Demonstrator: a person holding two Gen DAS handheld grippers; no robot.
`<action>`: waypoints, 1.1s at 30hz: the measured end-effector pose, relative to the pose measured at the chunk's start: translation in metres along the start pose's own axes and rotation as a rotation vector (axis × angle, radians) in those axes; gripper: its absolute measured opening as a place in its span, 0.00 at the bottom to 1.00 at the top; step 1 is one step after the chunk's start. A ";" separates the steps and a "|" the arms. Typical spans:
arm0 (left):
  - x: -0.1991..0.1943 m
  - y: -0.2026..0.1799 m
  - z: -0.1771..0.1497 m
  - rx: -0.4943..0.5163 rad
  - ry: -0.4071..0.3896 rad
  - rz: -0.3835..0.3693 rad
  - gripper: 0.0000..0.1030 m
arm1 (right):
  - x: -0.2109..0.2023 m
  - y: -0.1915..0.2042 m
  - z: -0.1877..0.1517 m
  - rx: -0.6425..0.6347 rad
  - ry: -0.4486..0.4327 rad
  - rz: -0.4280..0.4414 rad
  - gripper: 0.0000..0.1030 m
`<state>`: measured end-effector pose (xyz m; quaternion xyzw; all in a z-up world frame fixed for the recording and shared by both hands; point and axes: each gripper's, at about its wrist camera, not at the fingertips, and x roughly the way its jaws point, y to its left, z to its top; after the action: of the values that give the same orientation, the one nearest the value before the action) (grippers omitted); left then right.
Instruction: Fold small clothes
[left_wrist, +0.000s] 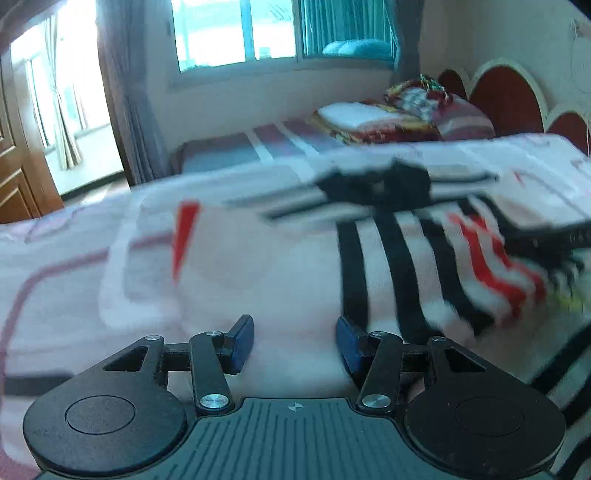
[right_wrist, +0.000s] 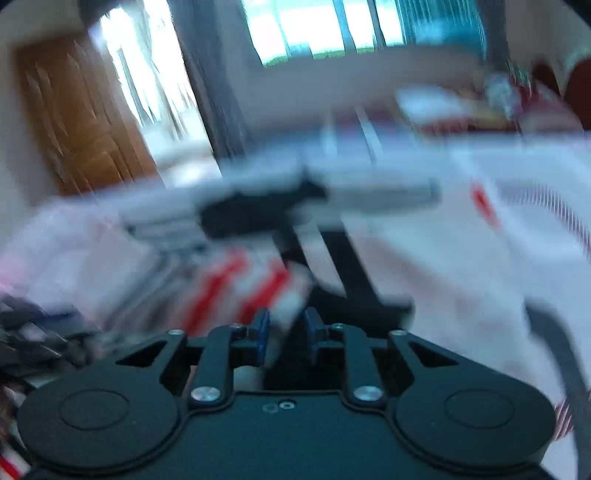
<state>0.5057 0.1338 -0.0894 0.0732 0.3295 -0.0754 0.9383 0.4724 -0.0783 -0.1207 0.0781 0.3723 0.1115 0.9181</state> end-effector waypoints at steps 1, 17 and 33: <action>-0.002 0.006 0.007 -0.015 -0.036 -0.002 0.49 | -0.002 0.003 0.005 -0.011 -0.004 -0.003 0.18; 0.060 0.057 0.034 -0.077 -0.026 0.136 0.86 | 0.035 0.018 0.038 0.048 -0.070 0.025 0.24; 0.030 0.021 0.025 -0.009 -0.096 0.003 0.92 | 0.012 0.014 0.040 -0.015 -0.126 0.002 0.25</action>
<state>0.5477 0.1466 -0.0870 0.0659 0.2843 -0.0759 0.9534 0.5071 -0.0644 -0.0970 0.0785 0.3129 0.1101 0.9401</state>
